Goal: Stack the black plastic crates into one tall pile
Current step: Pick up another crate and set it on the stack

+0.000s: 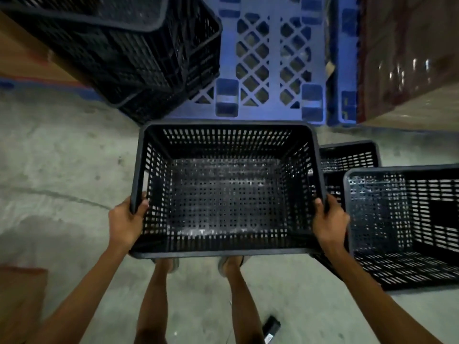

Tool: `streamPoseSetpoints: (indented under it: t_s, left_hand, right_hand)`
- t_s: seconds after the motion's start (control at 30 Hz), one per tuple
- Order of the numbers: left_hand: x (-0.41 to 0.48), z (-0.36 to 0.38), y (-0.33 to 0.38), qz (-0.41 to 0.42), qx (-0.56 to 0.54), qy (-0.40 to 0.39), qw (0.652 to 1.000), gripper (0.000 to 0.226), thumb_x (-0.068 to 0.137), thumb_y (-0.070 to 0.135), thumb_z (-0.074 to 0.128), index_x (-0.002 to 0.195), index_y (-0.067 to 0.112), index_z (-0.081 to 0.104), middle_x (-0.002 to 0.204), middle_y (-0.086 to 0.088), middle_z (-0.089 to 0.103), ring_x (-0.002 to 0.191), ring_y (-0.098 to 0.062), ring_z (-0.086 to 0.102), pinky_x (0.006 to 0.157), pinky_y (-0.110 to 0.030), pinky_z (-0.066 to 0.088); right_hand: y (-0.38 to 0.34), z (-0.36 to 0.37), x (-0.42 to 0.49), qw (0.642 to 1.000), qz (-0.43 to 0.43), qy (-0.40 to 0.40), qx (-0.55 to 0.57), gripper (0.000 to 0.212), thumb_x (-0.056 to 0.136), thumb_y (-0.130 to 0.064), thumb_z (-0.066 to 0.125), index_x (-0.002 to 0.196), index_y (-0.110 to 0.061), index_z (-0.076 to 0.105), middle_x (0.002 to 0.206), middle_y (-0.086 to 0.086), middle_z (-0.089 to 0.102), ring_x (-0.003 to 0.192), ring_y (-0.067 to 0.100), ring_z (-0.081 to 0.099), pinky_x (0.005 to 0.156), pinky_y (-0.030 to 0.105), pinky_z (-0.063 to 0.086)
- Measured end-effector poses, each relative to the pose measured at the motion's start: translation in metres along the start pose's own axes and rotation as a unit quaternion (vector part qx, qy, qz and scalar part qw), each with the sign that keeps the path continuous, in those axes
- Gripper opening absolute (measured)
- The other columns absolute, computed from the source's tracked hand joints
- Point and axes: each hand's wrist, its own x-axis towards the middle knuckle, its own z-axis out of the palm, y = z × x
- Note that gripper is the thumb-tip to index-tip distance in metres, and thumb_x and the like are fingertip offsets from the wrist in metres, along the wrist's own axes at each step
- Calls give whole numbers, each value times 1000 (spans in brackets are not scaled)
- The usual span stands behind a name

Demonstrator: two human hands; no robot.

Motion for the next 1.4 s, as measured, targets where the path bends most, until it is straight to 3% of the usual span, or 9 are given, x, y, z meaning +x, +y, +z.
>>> streamPoseSetpoints:
  t_s: [0.1,0.5,0.57,0.63,0.7,0.87,1.07,1.23,1.4]
  left_hand:
    - [12,22,-8,4,-17,14,1000,32,93,27,63,119,10,69,88,-22,74,83,-34,70,71,-41,52]
    - [9,50,-7,-32,7,15,999,28,98,23,52,117,4,52,99,-27,68,92,-46,65,74,-46,50]
    - [10,44,-3,-29,18,12,999,36,94,17,54,128,8,45,116,-24,65,106,-44,62,85,-48,50]
    - [11,37,1,14,23,26,999,57,89,11,56,142,12,34,142,-18,49,130,-37,47,107,-47,41]
    - [17,31,6,82,62,42,994,70,90,12,54,151,8,20,158,-15,28,147,-31,27,120,-43,25]
    - [27,38,4,191,176,5,966,74,97,15,46,156,7,3,165,-13,-2,154,-26,-4,124,-49,11]
    - [27,47,3,216,172,1,961,57,104,11,31,156,7,8,164,-19,-3,153,-31,-6,124,-51,2]
    - [38,52,-6,237,189,4,953,55,104,19,22,156,5,9,164,-19,0,153,-33,-5,124,-52,4]
    - [32,57,-11,231,224,-12,947,64,99,10,40,156,7,10,165,-16,-3,153,-33,-6,123,-53,7]
  right_hand:
    - [15,19,8,1000,-9,8,0,25,101,-22,46,99,1,57,72,10,56,70,36,62,59,31,28]
    - [32,48,18,995,-16,-98,-8,29,102,-22,42,122,0,41,92,23,63,83,47,65,59,34,39]
    - [25,40,25,991,-61,-111,-52,52,101,-25,43,146,-10,24,133,23,55,110,44,60,69,43,51]
    - [17,33,32,976,-158,-89,-118,68,100,-26,44,155,-14,6,162,16,14,140,37,35,95,48,49]
    - [11,31,39,956,-236,-77,-157,72,98,-22,45,156,-6,4,164,18,-3,150,35,14,111,47,37]
    - [14,47,50,938,-247,-110,-219,74,97,-14,42,155,-3,-1,162,19,-13,151,33,-8,110,50,36]
    - [26,53,54,939,-275,-77,-194,76,93,-14,51,153,5,9,161,27,-2,151,37,-3,123,42,13]
    - [27,62,59,943,-264,-85,-182,80,91,-16,54,154,2,8,163,22,-2,152,34,-2,121,43,20]
    - [29,68,54,935,-237,-111,-241,94,87,-24,57,154,-2,-4,163,16,-16,151,35,-8,120,43,16]
